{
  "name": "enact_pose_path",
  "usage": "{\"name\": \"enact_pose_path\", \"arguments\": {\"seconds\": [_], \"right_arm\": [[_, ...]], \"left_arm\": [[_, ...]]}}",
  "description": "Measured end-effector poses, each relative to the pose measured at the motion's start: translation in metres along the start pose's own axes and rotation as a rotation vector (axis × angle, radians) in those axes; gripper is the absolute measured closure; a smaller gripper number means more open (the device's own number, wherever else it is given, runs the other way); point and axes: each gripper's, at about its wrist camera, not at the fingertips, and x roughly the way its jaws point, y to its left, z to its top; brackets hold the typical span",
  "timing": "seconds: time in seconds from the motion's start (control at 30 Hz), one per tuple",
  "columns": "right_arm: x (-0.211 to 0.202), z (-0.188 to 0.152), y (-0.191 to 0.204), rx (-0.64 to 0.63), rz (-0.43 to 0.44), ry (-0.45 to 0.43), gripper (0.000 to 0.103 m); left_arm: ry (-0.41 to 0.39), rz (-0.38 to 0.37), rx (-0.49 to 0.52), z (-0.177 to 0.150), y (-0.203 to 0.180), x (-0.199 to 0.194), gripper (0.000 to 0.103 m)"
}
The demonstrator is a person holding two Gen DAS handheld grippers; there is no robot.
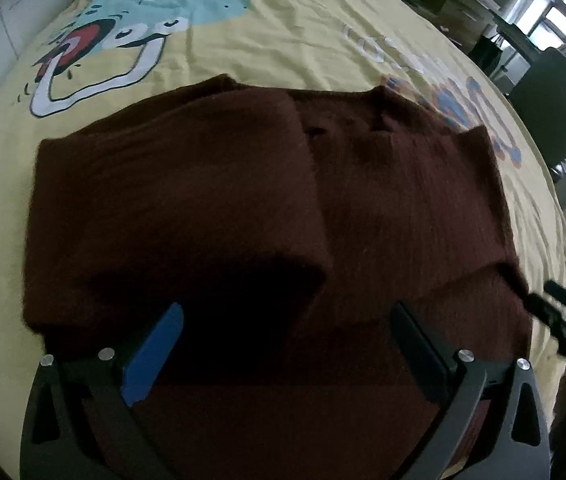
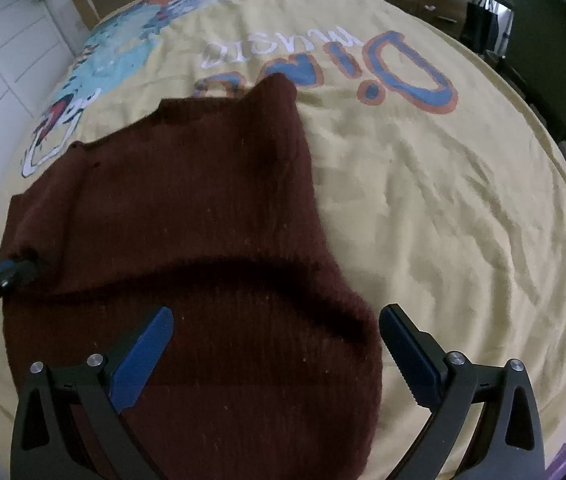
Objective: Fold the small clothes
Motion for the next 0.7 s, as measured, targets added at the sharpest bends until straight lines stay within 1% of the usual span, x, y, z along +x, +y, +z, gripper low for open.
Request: {"name": "enact_pose_path", "arguments": {"seconds": [0.07,0.17,0.3,0.33,0.4,0.47,0.53,0.6,0.63,0.7], "right_arm": [[0.002,-0.001,0.001,-0.004,0.001,0.008,0.000],[0.001,-0.002,0.003,-0.017,-0.005,0.010,0.000],[0.000,0.000,0.010,-0.024,-0.002,0.002,0.000],[0.001,0.001,0.012,-0.028,-0.001,0.003,0.000],[0.002,0.001,0.020,-0.044,0.002,0.009,0.000],[0.004,0.001,0.029,-0.064,0.004,0.017,0.000],[0.007,0.001,0.038,-0.083,0.005,0.028,0.000],[0.010,0.000,0.047,-0.100,0.000,0.038,0.000],[0.011,-0.001,0.051,-0.109,-0.002,0.043,0.000],[0.014,0.000,0.061,-0.129,-0.007,0.052,0.000]], "left_arm": [[-0.005,0.013,0.026,-0.007,0.008,-0.005,0.001],[-0.008,0.076,0.047,-0.015,0.035,-0.017,0.001],[-0.023,0.118,-0.029,-0.026,0.081,-0.029,0.001],[-0.025,0.138,-0.053,-0.030,0.093,-0.030,0.001],[-0.018,0.164,-0.086,-0.036,0.111,-0.027,0.001],[-0.014,0.165,-0.126,-0.042,0.130,-0.022,0.001],[0.002,0.183,-0.154,-0.045,0.146,-0.013,0.002],[0.005,0.192,-0.162,-0.045,0.155,-0.006,0.003],[0.000,0.190,-0.159,-0.044,0.159,-0.003,0.005],[-0.011,0.189,-0.154,-0.042,0.162,0.002,0.006]]}}
